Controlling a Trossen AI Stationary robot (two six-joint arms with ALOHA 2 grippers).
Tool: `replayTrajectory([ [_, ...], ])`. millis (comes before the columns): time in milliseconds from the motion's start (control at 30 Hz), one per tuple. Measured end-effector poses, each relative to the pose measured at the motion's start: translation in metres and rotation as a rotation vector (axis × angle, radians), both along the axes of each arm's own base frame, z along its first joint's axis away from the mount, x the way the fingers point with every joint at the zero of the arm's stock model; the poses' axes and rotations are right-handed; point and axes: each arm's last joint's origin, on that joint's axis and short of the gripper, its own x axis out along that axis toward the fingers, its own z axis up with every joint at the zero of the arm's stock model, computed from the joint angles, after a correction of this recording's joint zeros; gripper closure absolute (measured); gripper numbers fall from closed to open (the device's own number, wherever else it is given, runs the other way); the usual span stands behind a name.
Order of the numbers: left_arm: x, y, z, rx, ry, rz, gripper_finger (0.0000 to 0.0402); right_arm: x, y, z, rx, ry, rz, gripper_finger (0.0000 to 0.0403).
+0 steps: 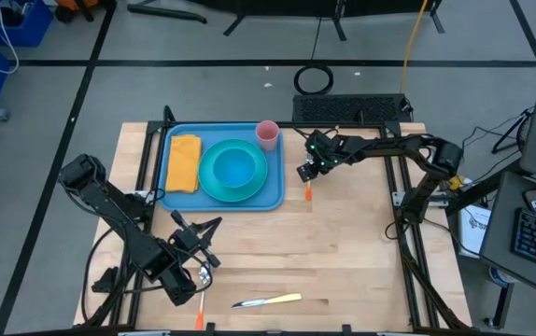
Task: Set up tray
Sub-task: Put the orange fork on the yellow napkin on the blue serving tray
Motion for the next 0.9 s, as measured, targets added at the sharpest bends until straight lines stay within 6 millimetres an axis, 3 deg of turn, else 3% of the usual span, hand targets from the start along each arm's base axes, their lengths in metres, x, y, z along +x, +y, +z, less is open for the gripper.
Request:
replayTrajectory([
  [333,0.0,0.0,0.0,0.005,0.005,0.001,0.0385,0.013,-0.007,-0.02,0.059,0.113,0.006,0.0236],
  [600,0.0,0.001,0.0,0.008,0.012,0.0,0.0385,0.016,-0.009,-0.014,0.049,0.116,0.024,0.0243],
  [900,-0.001,0.002,-0.001,-0.001,0.011,-0.001,0.0385,0.015,-0.009,-0.015,0.041,0.135,0.032,0.0319],
])
